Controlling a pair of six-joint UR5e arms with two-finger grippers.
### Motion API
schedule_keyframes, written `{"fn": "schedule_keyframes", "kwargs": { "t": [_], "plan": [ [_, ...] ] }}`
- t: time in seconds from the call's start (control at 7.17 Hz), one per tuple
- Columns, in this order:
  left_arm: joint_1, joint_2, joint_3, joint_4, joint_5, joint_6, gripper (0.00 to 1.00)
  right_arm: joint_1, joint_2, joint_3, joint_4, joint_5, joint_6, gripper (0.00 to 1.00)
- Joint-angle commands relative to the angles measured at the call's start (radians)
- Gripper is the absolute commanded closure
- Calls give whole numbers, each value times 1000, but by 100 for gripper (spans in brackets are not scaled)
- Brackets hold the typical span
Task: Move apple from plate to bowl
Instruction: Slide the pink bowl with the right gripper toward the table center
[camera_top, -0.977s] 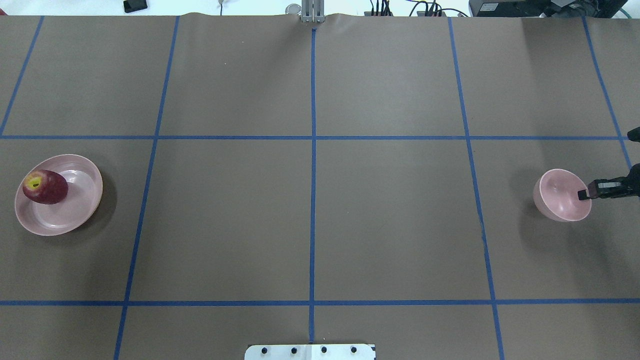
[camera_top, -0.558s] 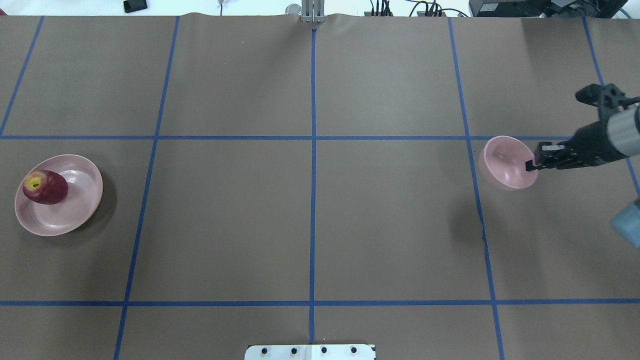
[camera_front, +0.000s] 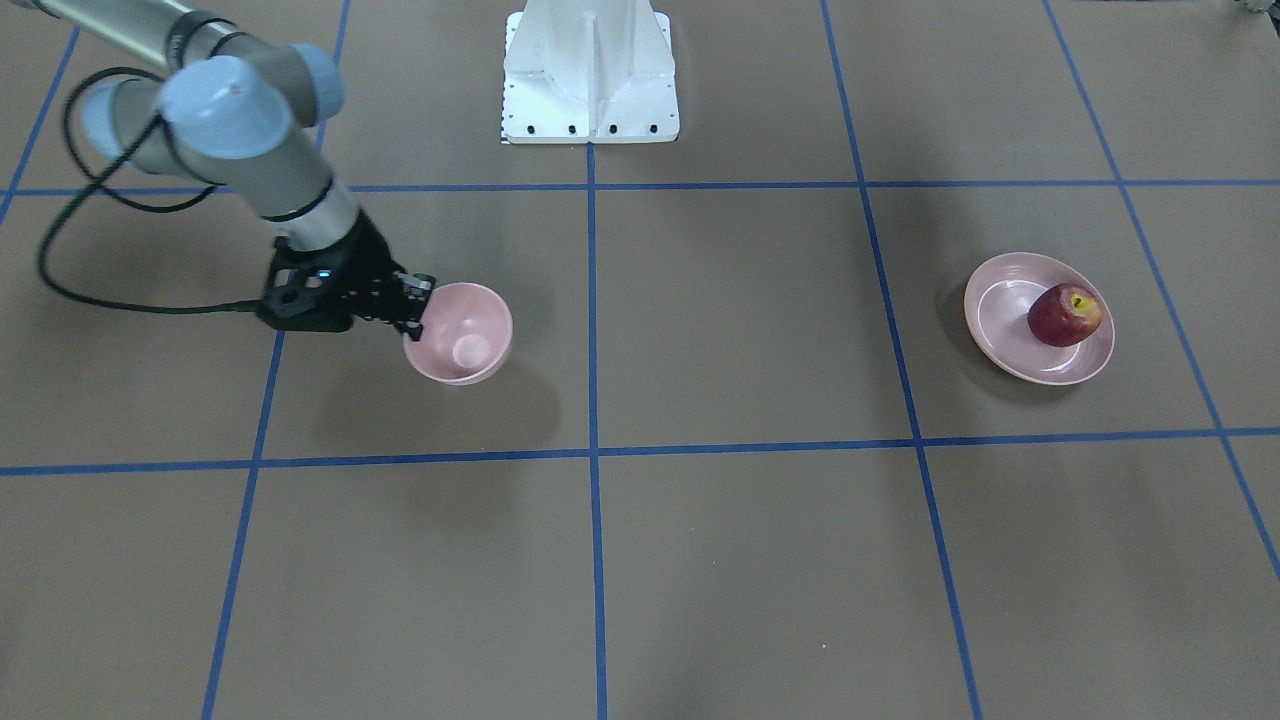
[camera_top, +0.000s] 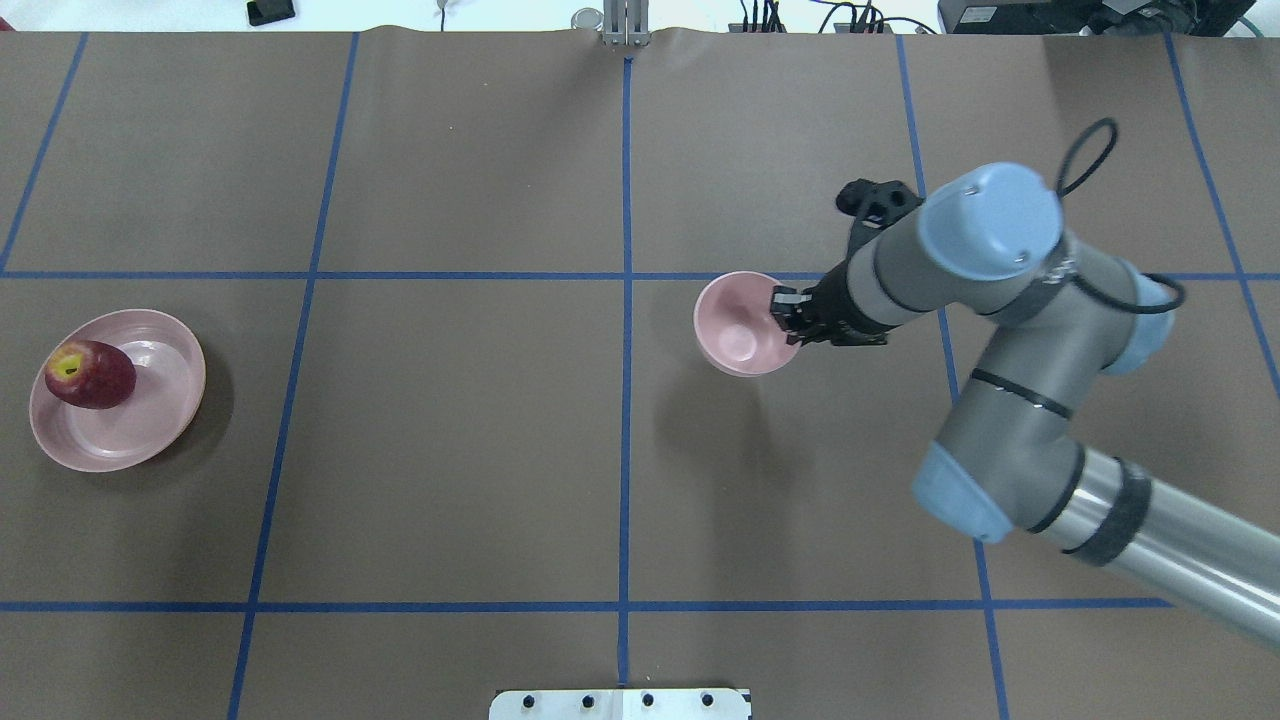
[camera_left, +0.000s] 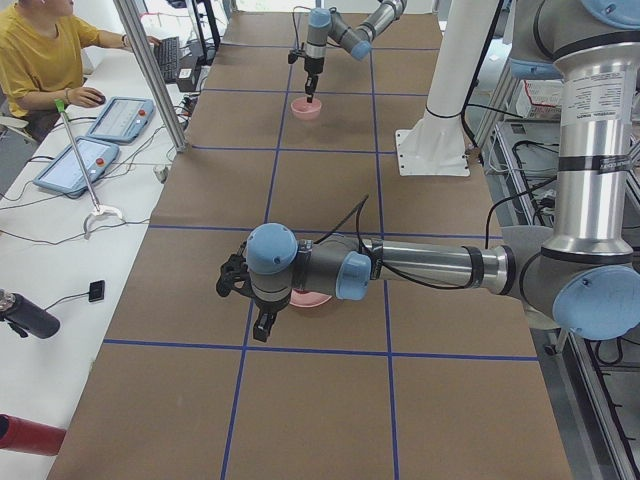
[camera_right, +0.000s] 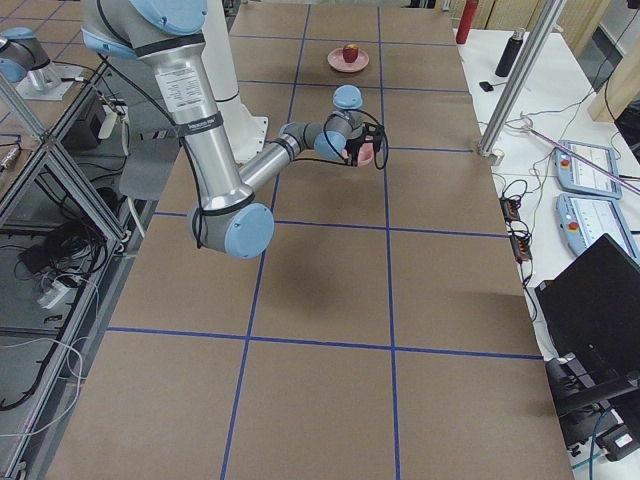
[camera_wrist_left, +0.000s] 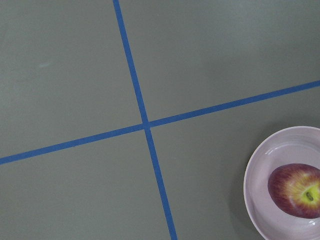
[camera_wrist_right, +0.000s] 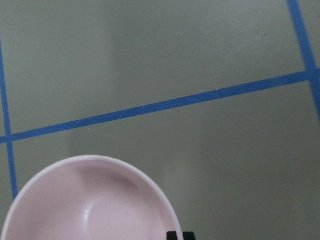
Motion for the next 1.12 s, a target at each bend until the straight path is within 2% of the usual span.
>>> {"fn": "schedule_keyframes", "kwargs": {
  "t": [0.0, 0.42, 0.56, 0.7, 0.84, 0.98],
  "plan": [
    [1, 0, 1, 0, 0, 0, 2, -105, 185, -118, -67, -102, 104, 100],
    [1, 0, 0, 0, 0, 0, 2, -130, 185, -135, -61, -129, 98, 100],
    [1, 0, 1, -1, 0, 0, 2, -134, 182, -135, -55, -149, 92, 12],
    [1, 0, 0, -1, 1, 0, 2, -141, 183, -135, -55, -197, 90, 0],
    [1, -1, -5, -3, 0, -2, 1, -132, 180, -121, -55, -192, 83, 0],
    [3, -15, -11, -1, 1, 0, 1, -71, 183, -77, -68, -150, 69, 0]
  ]
}}
